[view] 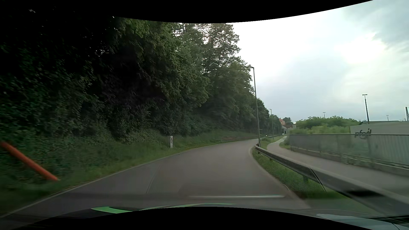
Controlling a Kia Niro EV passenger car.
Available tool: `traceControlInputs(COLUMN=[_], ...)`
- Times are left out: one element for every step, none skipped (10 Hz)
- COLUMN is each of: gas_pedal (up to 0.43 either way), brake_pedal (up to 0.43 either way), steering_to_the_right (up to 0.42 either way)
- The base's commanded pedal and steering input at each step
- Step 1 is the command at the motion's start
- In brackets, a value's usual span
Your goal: Follow the waypoints while adhering to traffic rules and regulations
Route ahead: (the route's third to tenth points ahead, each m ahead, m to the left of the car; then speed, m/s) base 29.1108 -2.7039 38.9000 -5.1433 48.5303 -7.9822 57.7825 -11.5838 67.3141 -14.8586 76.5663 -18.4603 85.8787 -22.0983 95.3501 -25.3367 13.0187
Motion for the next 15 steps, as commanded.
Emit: traceControlInputs(gas_pedal=[0.138, 0.138, 0.138, 0.138, 0.138, 0.138, 0.138, 0.118, 0.118, 0.118, 0.118, 0.118, 0.118, 0.118, 0.118], brake_pedal=[0.0, 0.0, 0.0, 0.0, 0.0, 0.0, 0.0, 0.0, 0.0, 0.0, 0.0, 0.0, 0.0, 0.0, 0.0], steering_to_the_right=[0.041, 0.044, 0.046, 0.049, 0.05, 0.05, 0.051, 0.05, 0.048, 0.047, 0.046, 0.045, 0.044, 0.044, 0.044])
